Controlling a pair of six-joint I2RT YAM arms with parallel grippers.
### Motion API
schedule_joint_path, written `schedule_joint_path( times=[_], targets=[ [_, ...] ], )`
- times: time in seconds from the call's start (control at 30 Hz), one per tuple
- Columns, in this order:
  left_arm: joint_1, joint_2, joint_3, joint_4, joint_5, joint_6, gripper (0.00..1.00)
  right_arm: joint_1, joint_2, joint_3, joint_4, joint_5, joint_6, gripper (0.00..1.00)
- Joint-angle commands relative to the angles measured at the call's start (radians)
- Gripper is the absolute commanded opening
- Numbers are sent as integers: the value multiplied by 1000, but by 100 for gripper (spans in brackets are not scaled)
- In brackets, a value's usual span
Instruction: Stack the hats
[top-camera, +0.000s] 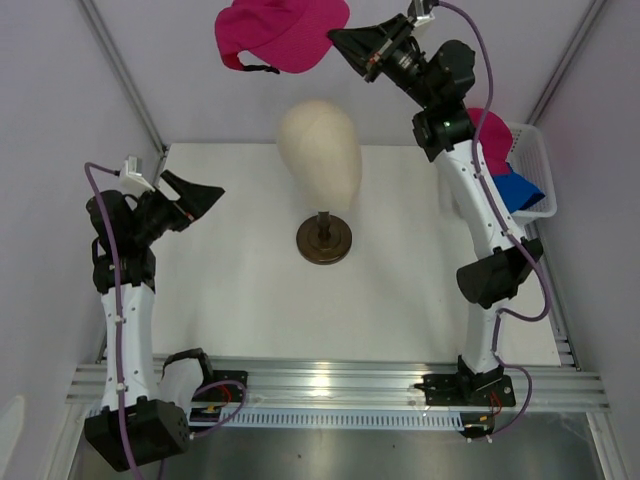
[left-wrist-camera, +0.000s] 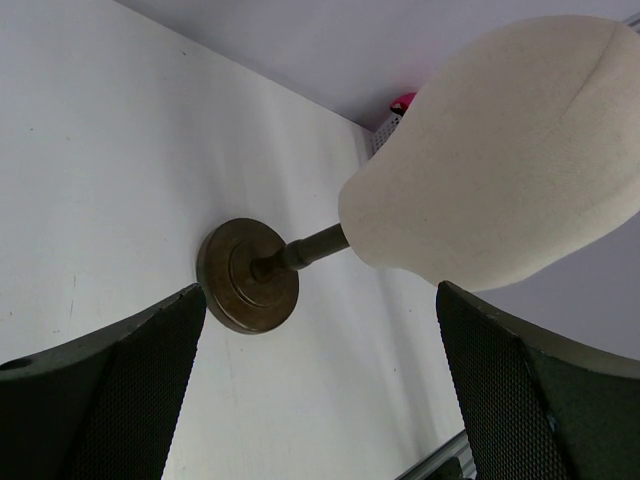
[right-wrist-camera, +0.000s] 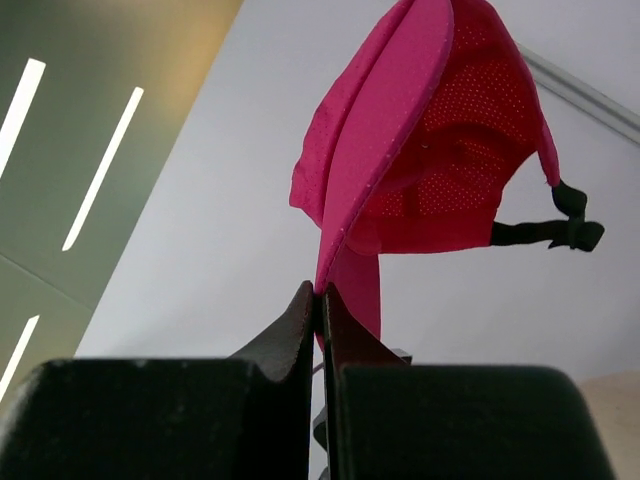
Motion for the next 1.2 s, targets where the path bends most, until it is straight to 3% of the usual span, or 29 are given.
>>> schedule_joint_path(
  times=[0.0, 0.2, 0.57, 0.73, 1.0, 1.17],
  targets=[
    [11, 7, 50, 5, 6, 21, 100, 33, -77, -45, 5, 88, -88, 0],
    [11, 41, 62, 49, 20, -7, 100, 92, -294, -328, -31, 261, -284, 0],
    [11, 85, 89, 60, 34, -2, 99, 101, -461, -683, 67, 260, -186, 0],
    [11, 96, 88, 81, 35, -11, 100, 98, -535, -732, -20, 298, -226, 0],
    [11, 125, 121, 104, 18, -22, 100, 99, -625, -907, -18, 274, -94, 0],
    [11, 153, 122, 150, 26, -54, 99, 101, -668, -916, -77, 282, -91, 0]
  ],
)
